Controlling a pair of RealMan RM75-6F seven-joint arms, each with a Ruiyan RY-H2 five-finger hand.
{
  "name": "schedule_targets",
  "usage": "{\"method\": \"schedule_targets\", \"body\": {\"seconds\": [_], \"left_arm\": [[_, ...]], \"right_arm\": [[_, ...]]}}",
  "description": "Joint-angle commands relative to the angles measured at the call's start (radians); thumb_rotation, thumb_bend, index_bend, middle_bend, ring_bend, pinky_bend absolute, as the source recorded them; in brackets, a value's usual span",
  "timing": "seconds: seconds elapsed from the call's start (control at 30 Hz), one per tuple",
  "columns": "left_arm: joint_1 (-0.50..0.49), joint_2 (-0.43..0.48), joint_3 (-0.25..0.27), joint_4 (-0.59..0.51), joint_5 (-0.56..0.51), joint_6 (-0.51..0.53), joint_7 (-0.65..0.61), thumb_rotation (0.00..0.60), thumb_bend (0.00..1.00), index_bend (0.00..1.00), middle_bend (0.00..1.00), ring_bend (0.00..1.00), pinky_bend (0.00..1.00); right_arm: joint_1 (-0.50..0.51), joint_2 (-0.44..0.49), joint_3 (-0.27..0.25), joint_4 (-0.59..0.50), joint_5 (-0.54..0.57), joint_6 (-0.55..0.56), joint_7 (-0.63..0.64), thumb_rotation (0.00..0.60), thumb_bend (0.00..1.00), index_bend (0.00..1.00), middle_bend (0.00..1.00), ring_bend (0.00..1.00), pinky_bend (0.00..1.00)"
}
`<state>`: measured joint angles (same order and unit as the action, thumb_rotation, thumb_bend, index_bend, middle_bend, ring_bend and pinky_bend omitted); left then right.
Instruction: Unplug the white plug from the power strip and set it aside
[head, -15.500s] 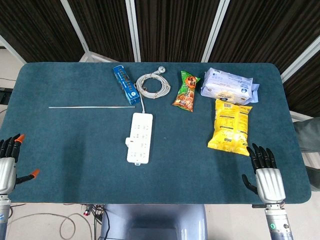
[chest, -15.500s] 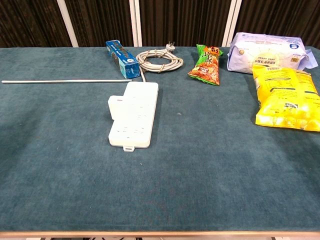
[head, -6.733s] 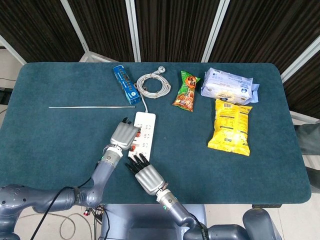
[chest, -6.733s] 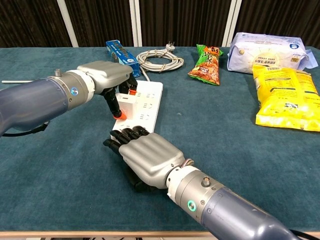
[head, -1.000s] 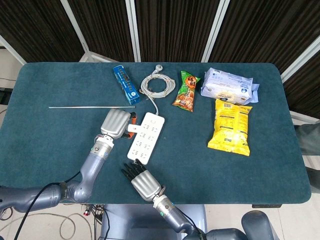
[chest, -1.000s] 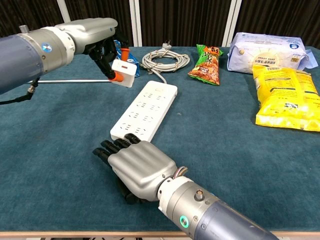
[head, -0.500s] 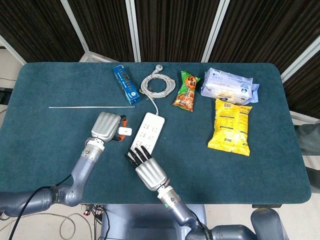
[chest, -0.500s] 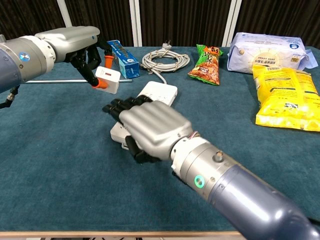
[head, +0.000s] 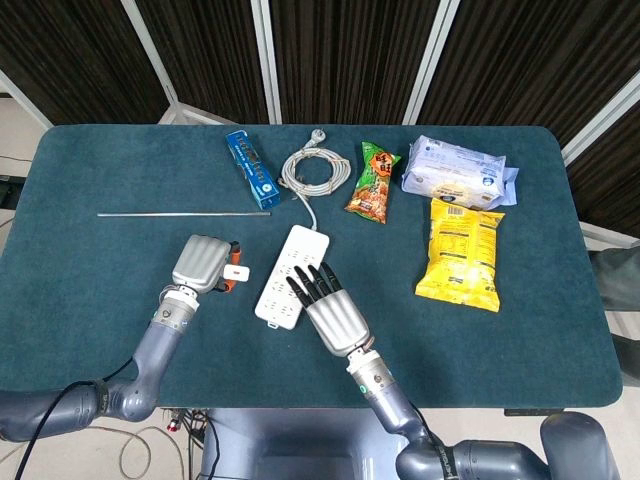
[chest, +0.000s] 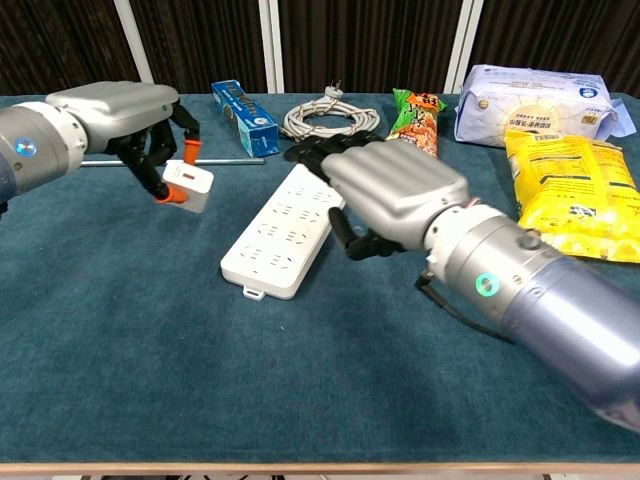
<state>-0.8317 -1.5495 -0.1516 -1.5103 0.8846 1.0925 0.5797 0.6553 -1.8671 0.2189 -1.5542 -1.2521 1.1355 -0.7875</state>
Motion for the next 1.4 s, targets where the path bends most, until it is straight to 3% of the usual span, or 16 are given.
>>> {"method": "schedule_targets", "body": {"seconds": [0.03,0.2,0.37,0.53,0.7,0.8,0.97,1.17,1.4], "left_arm": [[0.011,-0.002,0.009,0.014,-0.018,0.007,0.014,0.6,0.36,0.77,0.8,0.51,0.5],[0.026,-0.011,0.016,0.033,-0.049,0.011,0.031,0.6,0.27,0.64,0.64,0.38,0.36],[0.037,-0.019,0.014,0.038,-0.058,0.019,0.034,0.6,0.11,0.4,0.34,0.21,0.17],[0.048,-0.016,0.004,0.031,-0.063,0.029,0.027,0.6,0.05,0.2,0.2,0.14,0.13],[0.066,0.002,-0.012,0.017,-0.067,0.048,0.007,0.6,0.04,0.16,0.17,0.13,0.12],[0.082,0.017,-0.021,-0.003,-0.065,0.064,-0.014,0.6,0.04,0.16,0.17,0.13,0.12],[0.131,0.057,-0.008,-0.061,-0.024,0.109,-0.061,0.6,0.04,0.16,0.17,0.13,0.12],[0.215,0.099,0.037,-0.119,0.072,0.198,-0.141,0.6,0.04,0.17,0.17,0.12,0.12],[0.339,0.159,0.121,-0.168,0.208,0.322,-0.236,0.6,0.01,0.14,0.11,0.09,0.1]], "right_arm": [[-0.01,0.025,0.001,-0.01,0.008,0.008,0.004,0.6,0.8,0.03,0.03,0.0,0.0],[-0.021,0.065,0.004,-0.01,0.009,0.019,0.032,0.6,0.8,0.03,0.02,0.0,0.0],[-0.035,0.104,0.012,-0.012,0.018,0.038,0.05,0.6,0.79,0.03,0.02,0.0,0.0],[-0.051,0.15,0.02,-0.016,0.034,0.054,0.065,0.6,0.69,0.01,0.02,0.0,0.0],[-0.073,0.202,0.026,-0.024,0.054,0.071,0.085,0.6,0.66,0.0,0.02,0.0,0.0],[-0.086,0.232,0.025,-0.026,0.057,0.082,0.099,0.6,0.59,0.0,0.02,0.0,0.0],[-0.118,0.287,0.024,-0.035,0.065,0.107,0.14,0.6,0.56,0.0,0.01,0.0,0.0],[-0.174,0.355,0.004,-0.047,0.051,0.157,0.2,0.6,0.56,0.0,0.0,0.0,0.0],[-0.283,0.44,-0.054,-0.079,-0.005,0.249,0.349,0.6,0.55,0.0,0.0,0.0,0.0]]}}
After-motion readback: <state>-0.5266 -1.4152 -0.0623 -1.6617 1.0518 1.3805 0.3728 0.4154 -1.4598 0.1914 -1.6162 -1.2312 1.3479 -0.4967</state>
